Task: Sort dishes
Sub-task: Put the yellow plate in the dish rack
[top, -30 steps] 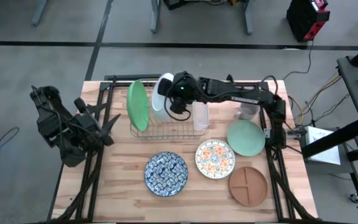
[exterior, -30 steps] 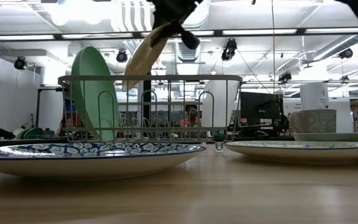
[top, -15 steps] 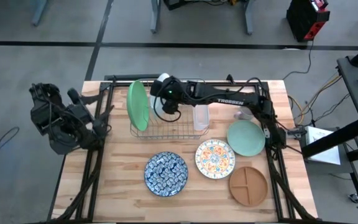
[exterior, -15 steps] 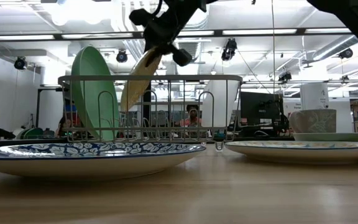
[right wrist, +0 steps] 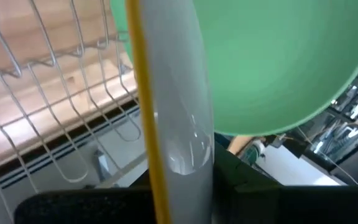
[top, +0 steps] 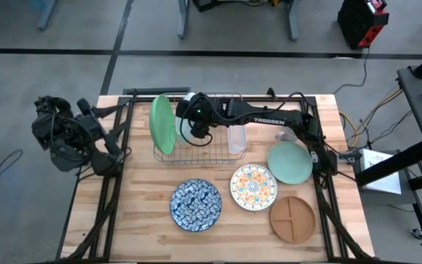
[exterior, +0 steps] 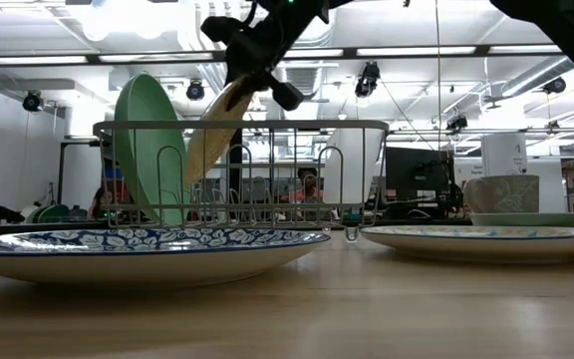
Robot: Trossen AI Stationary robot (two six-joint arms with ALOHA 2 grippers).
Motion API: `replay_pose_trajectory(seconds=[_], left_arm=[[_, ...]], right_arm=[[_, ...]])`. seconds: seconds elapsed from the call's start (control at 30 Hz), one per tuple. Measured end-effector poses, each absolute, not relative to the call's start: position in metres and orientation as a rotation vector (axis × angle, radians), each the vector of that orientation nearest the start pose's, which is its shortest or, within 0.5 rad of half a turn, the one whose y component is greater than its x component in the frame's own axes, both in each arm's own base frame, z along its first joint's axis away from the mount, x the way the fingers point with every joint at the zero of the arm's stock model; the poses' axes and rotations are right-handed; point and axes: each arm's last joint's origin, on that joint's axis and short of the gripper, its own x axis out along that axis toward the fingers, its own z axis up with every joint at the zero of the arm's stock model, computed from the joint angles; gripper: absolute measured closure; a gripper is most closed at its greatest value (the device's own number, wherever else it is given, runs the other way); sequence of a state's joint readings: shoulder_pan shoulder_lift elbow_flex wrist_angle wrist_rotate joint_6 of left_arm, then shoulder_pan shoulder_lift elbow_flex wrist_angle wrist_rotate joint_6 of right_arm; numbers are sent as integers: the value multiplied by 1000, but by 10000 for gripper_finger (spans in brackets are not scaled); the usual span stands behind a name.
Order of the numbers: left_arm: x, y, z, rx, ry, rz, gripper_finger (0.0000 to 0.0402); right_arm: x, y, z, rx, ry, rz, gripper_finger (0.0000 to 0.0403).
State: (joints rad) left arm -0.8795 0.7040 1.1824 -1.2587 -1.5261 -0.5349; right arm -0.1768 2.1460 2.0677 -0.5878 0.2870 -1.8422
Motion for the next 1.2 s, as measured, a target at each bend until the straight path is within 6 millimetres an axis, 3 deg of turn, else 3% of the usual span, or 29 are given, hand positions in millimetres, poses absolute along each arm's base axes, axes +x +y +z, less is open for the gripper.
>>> replay_pose_trajectory(seconds=[0.27, 0.8, 1.2], left_arm=[[57, -24, 382, 215, 108, 653, 168], [57, -24, 381, 176, 109, 638, 168], [58, -24, 381, 164, 106, 637, 168]], right_arm=[[478, -94, 305, -1754, 883, 306, 381], [478, -93, 300, -1710, 853, 341, 381], [482, -103, 285, -1692, 885, 358, 381]])
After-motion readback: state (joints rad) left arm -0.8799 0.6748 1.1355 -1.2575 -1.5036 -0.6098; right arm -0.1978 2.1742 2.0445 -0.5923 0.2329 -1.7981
